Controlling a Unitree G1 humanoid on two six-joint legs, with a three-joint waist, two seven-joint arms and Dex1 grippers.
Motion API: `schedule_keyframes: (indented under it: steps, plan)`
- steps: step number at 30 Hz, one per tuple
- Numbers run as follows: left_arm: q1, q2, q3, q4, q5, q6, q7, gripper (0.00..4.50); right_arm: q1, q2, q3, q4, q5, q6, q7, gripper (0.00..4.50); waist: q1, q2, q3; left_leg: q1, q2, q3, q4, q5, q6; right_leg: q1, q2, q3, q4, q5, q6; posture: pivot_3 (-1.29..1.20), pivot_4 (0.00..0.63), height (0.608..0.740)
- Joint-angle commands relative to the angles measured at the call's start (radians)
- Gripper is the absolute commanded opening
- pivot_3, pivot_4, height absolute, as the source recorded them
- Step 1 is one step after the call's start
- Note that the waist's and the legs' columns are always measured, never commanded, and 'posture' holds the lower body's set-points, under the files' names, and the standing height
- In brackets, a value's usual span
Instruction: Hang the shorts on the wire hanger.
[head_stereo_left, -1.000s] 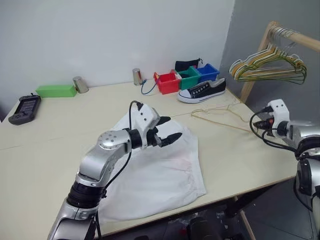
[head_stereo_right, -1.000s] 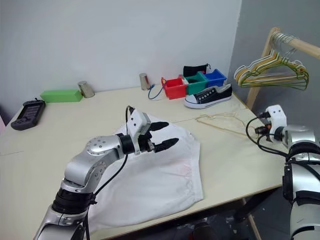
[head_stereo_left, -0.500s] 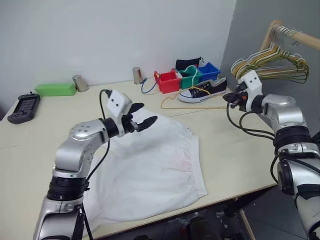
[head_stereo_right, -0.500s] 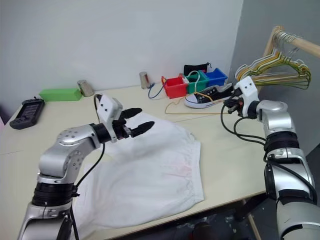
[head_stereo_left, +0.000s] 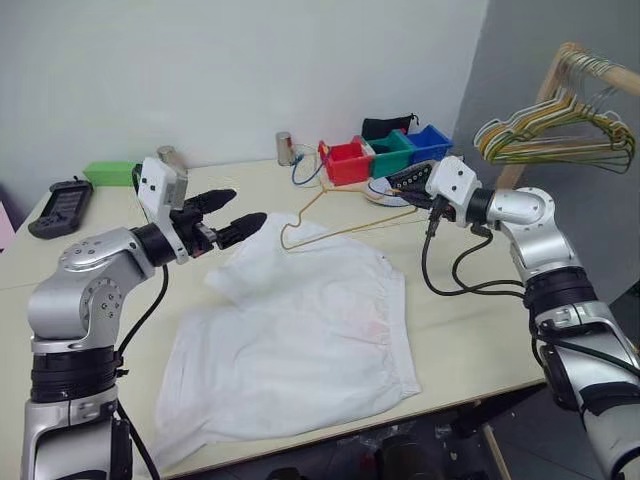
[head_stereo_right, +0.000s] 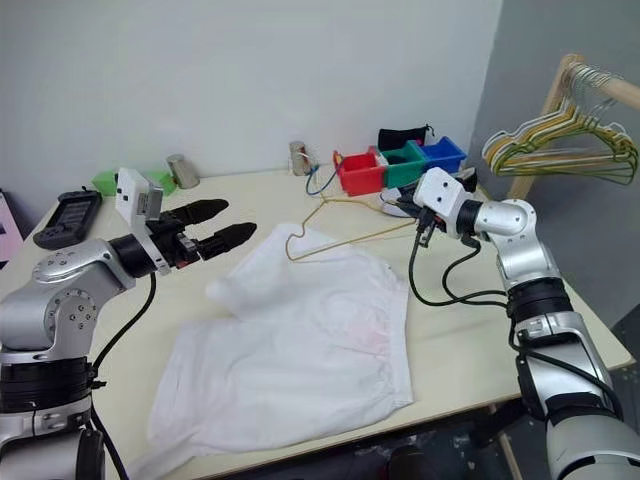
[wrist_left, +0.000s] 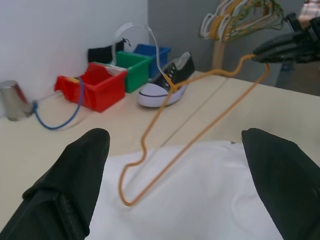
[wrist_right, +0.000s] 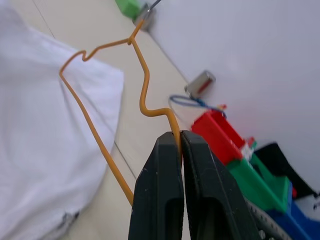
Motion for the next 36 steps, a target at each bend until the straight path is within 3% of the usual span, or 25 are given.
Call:
schedule_keyframes:
  steps: [1,10,26,30,36]
  plan:
    - [-0.009,0.067,0.034,0.088,-0.01,-0.019,-0.075,4.49,-0.016,-0.017,-0.053,-0.103,0.1,0.015,0.073,0.0,0.0,0.0,0.0,0.0,0.0,0.0,0.0,0.0,0.0,0.0,0.0,0.0,0.0,0.0,0.0,-0.13,0.027,0.74]
    - [-0.037,0.179,-0.031,0.272,-0.009,-0.027,-0.318,4.49,-0.02,-0.08,-0.076,-0.248,0.214,0.15,0.203,0.0,-0.002,0.0,0.0,-0.001,0.0,0.0,0.0,0.0,0.0,-0.002,0.0,-0.001,0.001,0.0,0.0,-0.16,0.019,0.74]
    - [-0.069,0.158,-0.212,0.291,0.083,-0.087,-0.459,4.49,0.016,-0.069,-0.055,-0.42,0.225,0.153,0.216,0.0,-0.01,0.001,0.0,-0.007,0.001,0.0,0.001,0.0,0.0,-0.009,0.0,0.0,0.002,0.0,0.0,-0.2,0.014,0.74]
    - [-0.067,0.161,-0.23,0.278,0.1,-0.093,-0.464,3.85,0.019,-0.066,-0.053,-0.43,0.221,0.155,0.208,0.0,-0.017,0.001,0.0,-0.01,0.001,0.0,0.001,0.0,0.0,-0.012,0.0,0.0,0.003,0.001,-0.001,-0.21,0.017,0.74]
    - [-0.051,0.171,-0.236,0.264,0.116,-0.102,-0.479,2.56,0.016,-0.065,-0.055,-0.409,0.208,0.143,0.195,0.0,-0.029,0.001,0.0,-0.01,0.001,0.0,0.001,0.0,0.0,-0.013,0.0,0.0,0.003,0.001,-0.001,-0.21,0.021,0.74]
